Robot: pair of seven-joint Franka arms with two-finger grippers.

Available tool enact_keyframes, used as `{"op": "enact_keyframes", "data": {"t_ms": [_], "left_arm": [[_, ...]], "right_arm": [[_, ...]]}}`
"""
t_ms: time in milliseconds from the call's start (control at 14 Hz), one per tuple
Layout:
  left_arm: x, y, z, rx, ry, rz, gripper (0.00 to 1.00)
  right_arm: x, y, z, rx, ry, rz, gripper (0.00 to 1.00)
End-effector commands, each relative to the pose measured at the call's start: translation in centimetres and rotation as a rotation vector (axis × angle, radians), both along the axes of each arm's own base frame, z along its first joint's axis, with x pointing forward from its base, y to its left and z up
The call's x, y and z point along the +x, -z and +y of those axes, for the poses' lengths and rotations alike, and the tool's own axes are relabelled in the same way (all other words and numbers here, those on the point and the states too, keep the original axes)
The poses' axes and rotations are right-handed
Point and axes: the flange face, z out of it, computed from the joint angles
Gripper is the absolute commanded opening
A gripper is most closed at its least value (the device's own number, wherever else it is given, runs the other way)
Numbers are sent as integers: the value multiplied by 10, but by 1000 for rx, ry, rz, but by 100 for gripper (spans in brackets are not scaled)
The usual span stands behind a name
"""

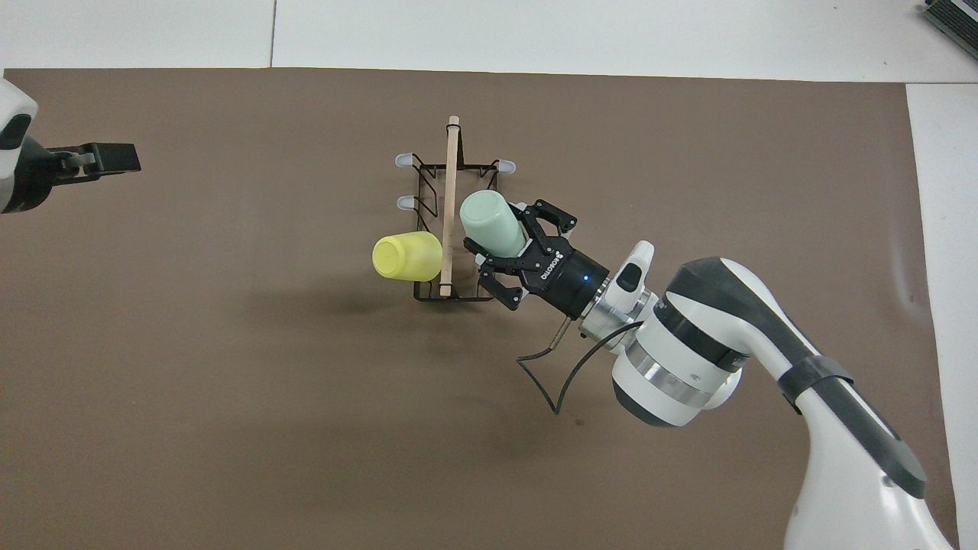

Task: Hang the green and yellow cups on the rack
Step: 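Withdraw the left gripper while the right gripper brings the green cup to the rack, then lower the green cup onto a rack peg with the right gripper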

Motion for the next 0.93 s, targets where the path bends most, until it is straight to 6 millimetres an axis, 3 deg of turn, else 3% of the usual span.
{"op": "enact_keyframes", "data": {"t_ms": [0, 214, 714, 857], "left_arm": [[-1, -19, 35, -19, 72, 44, 100], [-6, -19, 49, -10, 102, 84, 100], [-26, -39, 55, 4, 201, 210, 100], [-29, -38, 45, 5, 218, 241, 100]], "right_arm": [[6, 12, 0, -1, 20, -27, 0], [-14, 42, 9, -14, 27, -15, 0], [-30, 57, 2, -42, 27, 23, 0], [-34, 59, 2, -43, 23, 24, 0]]}}
